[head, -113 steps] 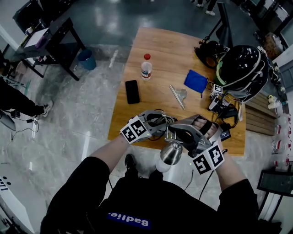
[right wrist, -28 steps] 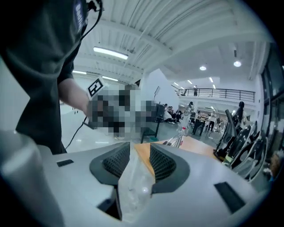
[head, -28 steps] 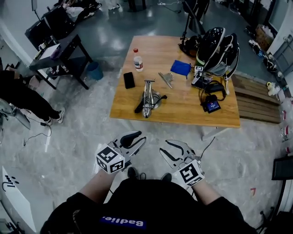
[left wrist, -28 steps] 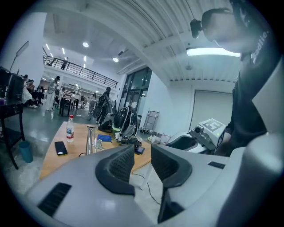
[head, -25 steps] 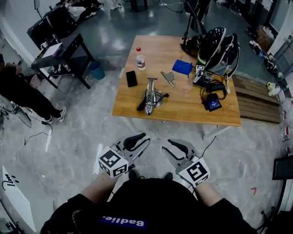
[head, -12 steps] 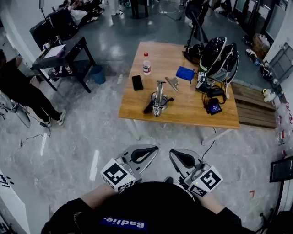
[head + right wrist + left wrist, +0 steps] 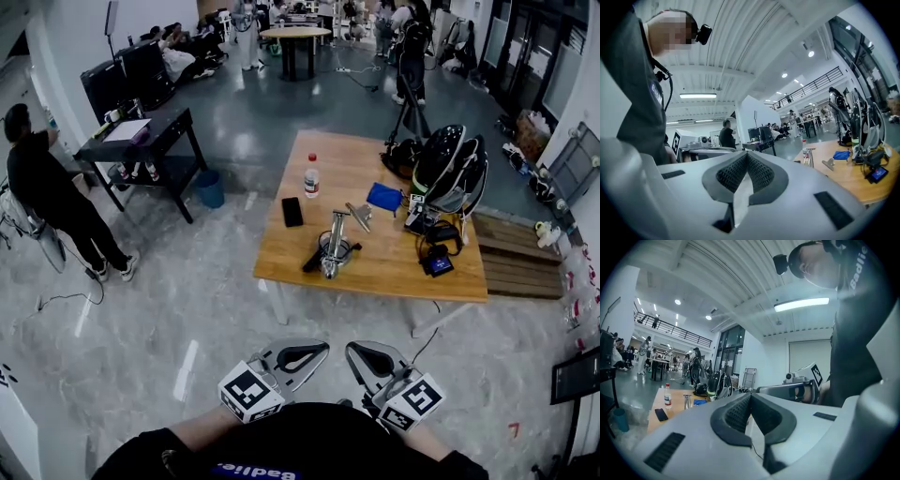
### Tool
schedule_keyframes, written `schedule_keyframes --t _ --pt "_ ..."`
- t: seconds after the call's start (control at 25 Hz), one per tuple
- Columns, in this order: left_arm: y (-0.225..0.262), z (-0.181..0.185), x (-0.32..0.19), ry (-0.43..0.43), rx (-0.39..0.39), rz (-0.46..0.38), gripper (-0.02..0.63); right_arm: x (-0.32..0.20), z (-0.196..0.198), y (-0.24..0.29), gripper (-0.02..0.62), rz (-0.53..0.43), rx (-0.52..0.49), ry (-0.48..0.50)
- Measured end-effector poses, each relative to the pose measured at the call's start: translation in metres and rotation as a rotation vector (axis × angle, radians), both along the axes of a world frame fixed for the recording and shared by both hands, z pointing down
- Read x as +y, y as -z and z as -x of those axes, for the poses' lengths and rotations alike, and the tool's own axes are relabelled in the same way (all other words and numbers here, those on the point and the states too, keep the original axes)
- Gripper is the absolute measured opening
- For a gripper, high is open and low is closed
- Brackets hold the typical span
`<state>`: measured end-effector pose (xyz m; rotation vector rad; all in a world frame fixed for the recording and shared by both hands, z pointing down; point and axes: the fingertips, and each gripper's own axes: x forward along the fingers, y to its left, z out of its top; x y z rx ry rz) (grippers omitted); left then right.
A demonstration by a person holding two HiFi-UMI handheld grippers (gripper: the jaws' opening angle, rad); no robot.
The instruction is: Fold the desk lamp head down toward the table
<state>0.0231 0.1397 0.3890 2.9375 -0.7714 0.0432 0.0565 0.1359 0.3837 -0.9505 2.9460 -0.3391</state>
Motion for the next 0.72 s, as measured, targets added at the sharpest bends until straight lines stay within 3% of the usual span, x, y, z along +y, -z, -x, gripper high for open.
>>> schedule_keyframes --t 0.72 --pt "-0.0006 -0.0012 0.0013 -0.006 -0.002 0.008 0.009 0.0003 -0.0019 -0.0022 0.005 0.006 0.015 -0.004"
